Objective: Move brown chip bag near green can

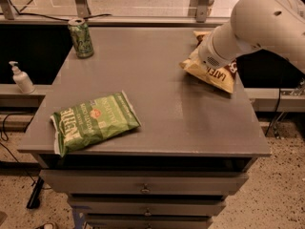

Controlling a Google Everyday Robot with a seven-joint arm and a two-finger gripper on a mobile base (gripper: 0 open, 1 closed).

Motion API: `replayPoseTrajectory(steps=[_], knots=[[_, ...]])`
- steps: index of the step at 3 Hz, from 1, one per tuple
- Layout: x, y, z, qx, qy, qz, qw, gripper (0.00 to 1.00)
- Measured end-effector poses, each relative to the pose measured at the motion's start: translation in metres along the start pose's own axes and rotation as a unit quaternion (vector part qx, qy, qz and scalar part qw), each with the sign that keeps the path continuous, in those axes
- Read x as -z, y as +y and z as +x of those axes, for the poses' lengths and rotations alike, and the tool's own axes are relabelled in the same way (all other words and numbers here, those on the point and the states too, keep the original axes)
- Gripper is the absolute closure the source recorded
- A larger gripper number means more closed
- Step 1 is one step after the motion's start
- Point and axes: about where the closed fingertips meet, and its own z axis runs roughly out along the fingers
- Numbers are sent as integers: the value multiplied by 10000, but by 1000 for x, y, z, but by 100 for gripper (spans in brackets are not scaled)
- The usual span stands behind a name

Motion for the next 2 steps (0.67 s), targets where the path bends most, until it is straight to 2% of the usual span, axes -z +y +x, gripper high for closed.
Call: replayPoseTrajectory(steps=[1,2], knots=[[12,-12,-13,116,-174,188,9996,88],[24,-16,-34,236,-441,224,9985,100]])
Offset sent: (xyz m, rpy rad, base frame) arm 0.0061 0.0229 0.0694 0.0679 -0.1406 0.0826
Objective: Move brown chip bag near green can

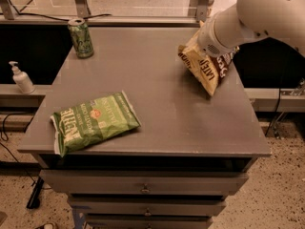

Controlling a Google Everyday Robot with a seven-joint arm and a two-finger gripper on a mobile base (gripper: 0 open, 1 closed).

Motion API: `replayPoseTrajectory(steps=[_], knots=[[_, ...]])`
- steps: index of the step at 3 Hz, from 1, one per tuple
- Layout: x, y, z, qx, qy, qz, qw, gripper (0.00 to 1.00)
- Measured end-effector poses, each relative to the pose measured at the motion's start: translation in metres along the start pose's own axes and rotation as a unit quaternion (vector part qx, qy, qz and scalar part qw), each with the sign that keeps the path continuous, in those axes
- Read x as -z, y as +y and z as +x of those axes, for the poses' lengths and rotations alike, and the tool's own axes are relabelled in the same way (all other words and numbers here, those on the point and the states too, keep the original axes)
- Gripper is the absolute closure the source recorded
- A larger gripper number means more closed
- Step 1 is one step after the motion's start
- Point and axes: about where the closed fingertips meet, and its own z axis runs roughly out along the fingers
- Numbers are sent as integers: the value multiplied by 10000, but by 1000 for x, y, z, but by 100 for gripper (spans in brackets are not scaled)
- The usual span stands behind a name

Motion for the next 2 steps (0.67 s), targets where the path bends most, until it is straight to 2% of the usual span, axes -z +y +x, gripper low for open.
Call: replayPoseTrajectory(steps=[1,2], knots=[[0,2,2,1,18,-24,10000,100],[0,9,-12,232,-247,-167,9993,100]])
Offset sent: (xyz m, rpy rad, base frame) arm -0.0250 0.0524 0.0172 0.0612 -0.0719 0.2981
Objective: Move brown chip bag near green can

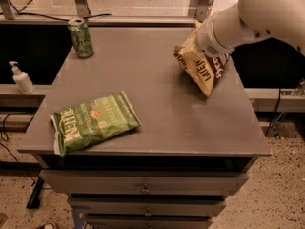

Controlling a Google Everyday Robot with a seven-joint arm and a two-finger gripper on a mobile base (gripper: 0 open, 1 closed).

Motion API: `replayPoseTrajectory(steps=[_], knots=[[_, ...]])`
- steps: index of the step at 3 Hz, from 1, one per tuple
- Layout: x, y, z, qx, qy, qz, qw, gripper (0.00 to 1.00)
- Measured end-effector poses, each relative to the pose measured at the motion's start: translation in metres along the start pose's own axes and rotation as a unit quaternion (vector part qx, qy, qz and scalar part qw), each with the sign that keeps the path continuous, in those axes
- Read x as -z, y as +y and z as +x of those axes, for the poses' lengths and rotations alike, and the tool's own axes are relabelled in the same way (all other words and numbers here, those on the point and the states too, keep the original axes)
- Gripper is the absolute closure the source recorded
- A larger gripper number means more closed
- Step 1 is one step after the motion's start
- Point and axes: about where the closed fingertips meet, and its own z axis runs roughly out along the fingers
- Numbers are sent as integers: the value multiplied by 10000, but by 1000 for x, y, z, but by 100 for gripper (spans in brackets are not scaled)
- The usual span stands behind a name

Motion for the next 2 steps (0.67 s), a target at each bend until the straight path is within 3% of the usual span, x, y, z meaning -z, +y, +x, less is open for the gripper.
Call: replayPoseTrajectory(steps=[1,2], knots=[[-10,18,-54,590,-761,-320,9948,100],[-28,45,-115,1339,-1489,-675,9774,100]])
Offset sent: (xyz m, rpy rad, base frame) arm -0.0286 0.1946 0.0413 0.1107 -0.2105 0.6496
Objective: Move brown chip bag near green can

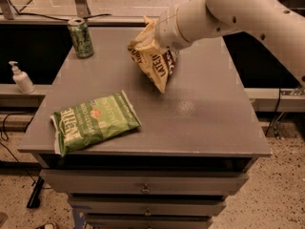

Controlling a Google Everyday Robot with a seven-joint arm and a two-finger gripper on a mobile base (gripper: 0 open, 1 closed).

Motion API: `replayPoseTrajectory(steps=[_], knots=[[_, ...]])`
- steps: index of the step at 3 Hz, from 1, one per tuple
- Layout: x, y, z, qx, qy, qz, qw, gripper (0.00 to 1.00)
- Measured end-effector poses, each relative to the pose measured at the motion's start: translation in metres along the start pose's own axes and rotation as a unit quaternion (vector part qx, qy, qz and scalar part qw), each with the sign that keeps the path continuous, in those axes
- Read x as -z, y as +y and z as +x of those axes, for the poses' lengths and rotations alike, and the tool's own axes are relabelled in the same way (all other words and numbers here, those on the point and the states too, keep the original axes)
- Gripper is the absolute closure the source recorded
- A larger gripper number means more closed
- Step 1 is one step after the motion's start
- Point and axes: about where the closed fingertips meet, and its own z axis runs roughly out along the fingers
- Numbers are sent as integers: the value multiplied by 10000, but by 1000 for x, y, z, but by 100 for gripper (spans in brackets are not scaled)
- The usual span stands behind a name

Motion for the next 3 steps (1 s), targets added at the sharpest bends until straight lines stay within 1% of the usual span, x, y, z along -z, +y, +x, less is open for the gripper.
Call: replayPoseTrajectory(steps=[1,2,3], knots=[[-36,9,-36,508,-506,-276,9970,100],[-70,17,-61,905,-871,-471,9910,100],[-101,21,-74,1148,-1069,-595,9858,100]])
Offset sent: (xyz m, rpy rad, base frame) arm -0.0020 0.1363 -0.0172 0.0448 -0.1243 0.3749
